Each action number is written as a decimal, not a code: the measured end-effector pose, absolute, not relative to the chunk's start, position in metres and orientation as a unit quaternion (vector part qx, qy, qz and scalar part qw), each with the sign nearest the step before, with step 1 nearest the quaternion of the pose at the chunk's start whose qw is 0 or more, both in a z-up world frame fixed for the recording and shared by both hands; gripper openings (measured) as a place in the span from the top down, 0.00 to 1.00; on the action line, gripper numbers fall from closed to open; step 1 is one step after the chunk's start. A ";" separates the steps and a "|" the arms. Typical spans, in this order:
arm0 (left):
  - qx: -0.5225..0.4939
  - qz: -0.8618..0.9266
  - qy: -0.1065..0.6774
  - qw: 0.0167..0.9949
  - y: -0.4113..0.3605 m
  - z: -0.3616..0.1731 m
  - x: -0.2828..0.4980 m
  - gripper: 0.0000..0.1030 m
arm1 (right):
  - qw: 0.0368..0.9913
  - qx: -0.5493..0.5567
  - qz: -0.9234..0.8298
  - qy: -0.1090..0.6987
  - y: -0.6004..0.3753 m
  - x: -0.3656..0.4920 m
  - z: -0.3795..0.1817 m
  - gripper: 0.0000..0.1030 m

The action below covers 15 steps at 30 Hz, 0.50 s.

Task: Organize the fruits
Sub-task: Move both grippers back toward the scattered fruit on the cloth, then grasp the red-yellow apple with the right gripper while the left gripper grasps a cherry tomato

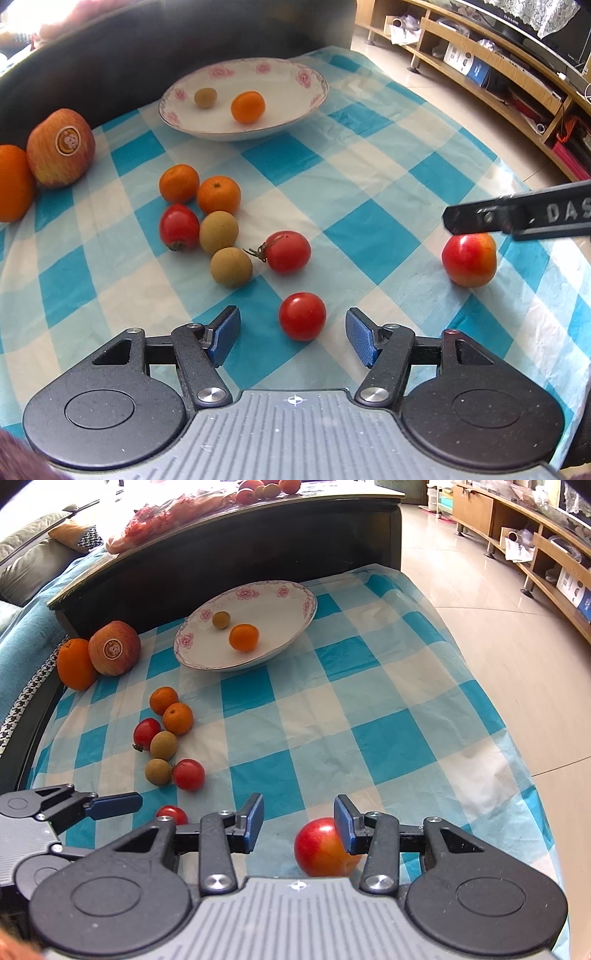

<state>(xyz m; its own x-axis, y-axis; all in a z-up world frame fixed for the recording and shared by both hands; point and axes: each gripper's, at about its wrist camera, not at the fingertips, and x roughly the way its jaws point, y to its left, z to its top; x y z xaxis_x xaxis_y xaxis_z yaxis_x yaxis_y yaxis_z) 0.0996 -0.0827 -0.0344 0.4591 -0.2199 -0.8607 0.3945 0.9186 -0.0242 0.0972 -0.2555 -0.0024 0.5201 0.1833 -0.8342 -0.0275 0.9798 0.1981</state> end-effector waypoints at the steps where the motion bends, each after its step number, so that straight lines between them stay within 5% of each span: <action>1: 0.090 -0.181 0.487 0.850 -0.083 -0.035 0.100 0.32 | 0.868 0.083 0.058 0.487 -0.259 0.097 -0.003 0.56; 15: 0.085 -0.189 0.481 0.852 -0.085 -0.033 0.100 0.55 | 0.857 0.090 0.052 0.504 -0.265 0.099 -0.010 0.51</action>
